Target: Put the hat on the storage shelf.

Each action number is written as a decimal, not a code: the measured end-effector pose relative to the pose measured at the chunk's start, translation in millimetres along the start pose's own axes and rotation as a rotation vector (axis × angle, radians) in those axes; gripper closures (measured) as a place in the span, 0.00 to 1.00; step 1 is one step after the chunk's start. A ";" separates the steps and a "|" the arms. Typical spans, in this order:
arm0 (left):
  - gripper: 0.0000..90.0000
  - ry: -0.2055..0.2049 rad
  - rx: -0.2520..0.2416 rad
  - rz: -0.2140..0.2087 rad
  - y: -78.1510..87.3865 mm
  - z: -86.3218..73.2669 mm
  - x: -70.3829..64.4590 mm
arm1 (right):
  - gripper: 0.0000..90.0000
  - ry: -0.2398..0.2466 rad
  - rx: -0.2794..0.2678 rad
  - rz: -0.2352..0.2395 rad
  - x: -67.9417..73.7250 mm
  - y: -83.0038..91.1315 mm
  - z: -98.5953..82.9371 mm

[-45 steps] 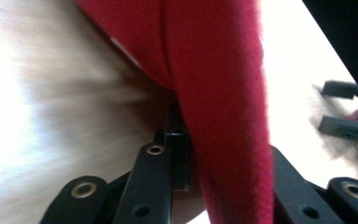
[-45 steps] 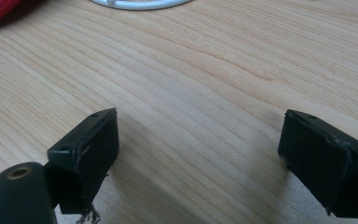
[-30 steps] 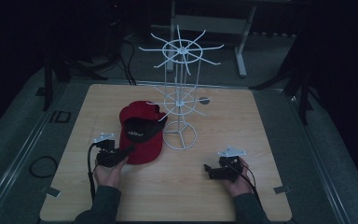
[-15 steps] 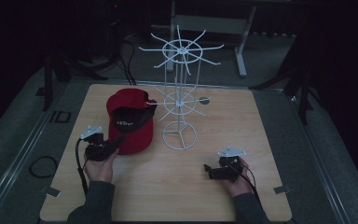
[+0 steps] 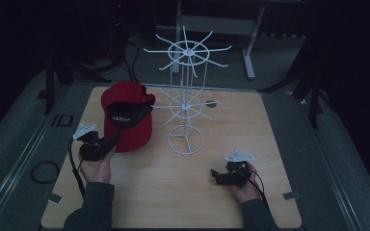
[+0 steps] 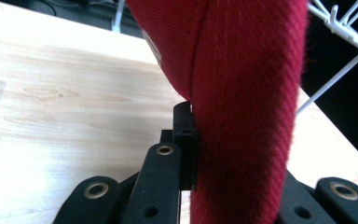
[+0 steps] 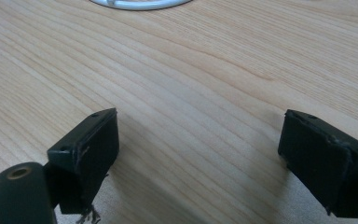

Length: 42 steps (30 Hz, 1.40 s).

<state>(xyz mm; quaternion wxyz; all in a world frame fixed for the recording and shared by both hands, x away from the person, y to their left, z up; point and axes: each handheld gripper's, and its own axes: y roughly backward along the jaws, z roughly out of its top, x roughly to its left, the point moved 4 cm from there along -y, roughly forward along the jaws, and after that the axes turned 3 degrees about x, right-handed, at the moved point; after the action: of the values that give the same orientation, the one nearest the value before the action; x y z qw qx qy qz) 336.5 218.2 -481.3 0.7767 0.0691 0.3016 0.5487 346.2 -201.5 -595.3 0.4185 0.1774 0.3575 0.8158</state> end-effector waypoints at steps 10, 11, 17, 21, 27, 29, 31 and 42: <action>0.94 -0.015 -0.051 0.005 8.5 16.5 -5.3 | 0.13 -0.003 -0.001 0.000 0.2 0.0 0.1; 0.94 -0.017 -0.057 0.004 9.4 18.3 -6.1 | 0.13 -0.002 -0.001 0.000 0.1 0.0 0.0; 0.94 -0.024 -0.086 -0.001 13.9 27.7 -11.2 | 0.13 -0.002 0.001 0.000 0.1 0.0 0.1; 0.94 -0.026 -0.099 -0.007 15.8 31.9 -14.1 | 0.13 -0.002 0.000 0.000 0.2 0.0 0.1; 0.94 -0.031 -0.120 -0.009 17.8 40.2 -17.8 | 0.13 -0.001 0.000 0.000 0.1 0.0 0.1; 0.94 -0.036 -0.130 -0.013 19.6 44.3 -19.4 | 0.13 -0.001 -0.001 -0.001 0.0 0.0 0.1; 0.94 -0.037 -0.136 -0.016 20.8 46.8 -20.7 | 0.13 0.000 -0.001 -0.001 -0.1 0.0 0.1; 0.94 -0.051 -0.174 -0.028 27.5 59.4 -29.0 | 0.13 0.000 0.000 -0.001 -0.1 0.0 0.1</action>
<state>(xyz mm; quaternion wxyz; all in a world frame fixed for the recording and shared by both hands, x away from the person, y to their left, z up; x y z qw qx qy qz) 340.3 216.2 -409.8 0.7949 0.0109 0.2338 0.5598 346.3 -201.5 -595.2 0.4190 0.1771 0.3575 0.8157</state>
